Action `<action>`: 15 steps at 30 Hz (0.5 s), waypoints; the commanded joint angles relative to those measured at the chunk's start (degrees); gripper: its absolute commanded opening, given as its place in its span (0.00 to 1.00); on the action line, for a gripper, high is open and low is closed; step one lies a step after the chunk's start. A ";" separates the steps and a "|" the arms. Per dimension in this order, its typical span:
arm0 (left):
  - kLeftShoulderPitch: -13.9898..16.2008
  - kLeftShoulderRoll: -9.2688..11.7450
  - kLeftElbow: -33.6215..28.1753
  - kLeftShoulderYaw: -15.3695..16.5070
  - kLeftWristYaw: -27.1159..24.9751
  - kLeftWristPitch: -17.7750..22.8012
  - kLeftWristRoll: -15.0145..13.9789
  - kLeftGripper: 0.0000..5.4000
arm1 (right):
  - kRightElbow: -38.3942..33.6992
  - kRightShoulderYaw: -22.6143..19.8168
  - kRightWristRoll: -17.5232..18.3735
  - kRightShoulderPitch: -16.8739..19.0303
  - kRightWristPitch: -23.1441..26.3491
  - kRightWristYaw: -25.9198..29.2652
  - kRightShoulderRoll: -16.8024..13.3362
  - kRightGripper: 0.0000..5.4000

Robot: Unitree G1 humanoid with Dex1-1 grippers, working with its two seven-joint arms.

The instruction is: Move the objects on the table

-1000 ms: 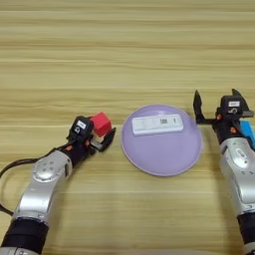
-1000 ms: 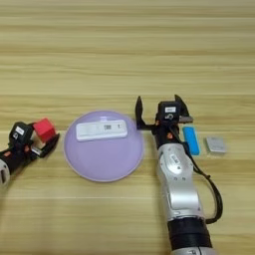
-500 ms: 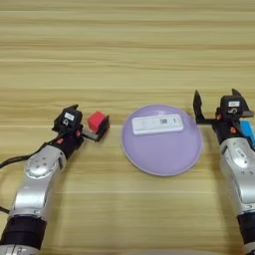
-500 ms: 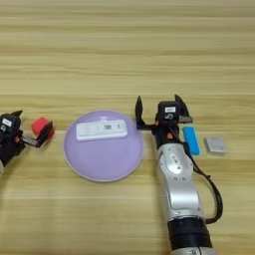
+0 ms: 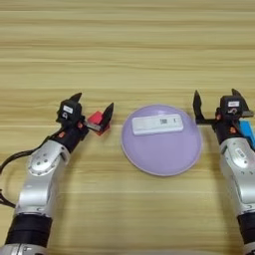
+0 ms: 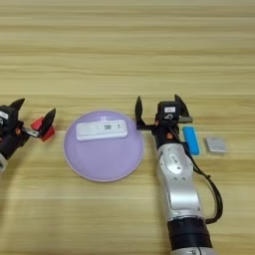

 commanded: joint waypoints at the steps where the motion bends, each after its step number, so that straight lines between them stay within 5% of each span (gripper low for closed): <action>1: -1.16 -0.56 1.35 0.86 3.92 -2.78 2.58 1.00 | -3.06 0.37 0.09 0.72 2.29 1.00 -0.83 1.00; 15: -0.48 -3.68 1.27 2.25 17.16 -6.37 8.65 1.00 | -12.34 -0.16 1.10 3.50 10.38 5.10 -4.91 1.00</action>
